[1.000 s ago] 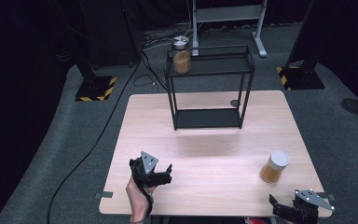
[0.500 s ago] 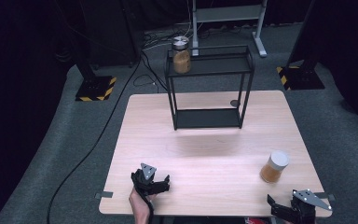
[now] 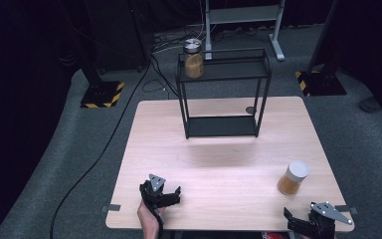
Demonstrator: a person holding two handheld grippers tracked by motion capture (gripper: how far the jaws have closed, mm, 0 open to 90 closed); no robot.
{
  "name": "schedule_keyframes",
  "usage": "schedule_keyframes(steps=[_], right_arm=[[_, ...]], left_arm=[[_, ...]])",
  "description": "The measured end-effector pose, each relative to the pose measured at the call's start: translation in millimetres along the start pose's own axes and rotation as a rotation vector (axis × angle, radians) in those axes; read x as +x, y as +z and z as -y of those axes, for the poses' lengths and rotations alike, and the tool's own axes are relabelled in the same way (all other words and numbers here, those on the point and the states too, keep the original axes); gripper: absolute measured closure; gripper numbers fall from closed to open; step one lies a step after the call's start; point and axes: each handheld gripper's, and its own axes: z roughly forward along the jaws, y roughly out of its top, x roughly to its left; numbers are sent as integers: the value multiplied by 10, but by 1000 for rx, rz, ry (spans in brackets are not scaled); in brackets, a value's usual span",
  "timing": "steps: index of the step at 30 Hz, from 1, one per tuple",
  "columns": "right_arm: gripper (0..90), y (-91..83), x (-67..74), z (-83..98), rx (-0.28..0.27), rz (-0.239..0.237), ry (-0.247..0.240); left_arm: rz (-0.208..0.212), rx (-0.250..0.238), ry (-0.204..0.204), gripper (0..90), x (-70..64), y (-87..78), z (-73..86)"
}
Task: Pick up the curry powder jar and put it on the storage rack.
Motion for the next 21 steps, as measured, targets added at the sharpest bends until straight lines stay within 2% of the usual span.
schedule_keyframes(steps=[12, 21], right_arm=[[0, -12, 32, -10, -23, 27, -9], [0, 86, 7, -65, -103, 47, -30]], left_arm=[[5, 34, 39, 0, -32, 32, -57], [10, 21, 34, 0, -17, 19, -35]])
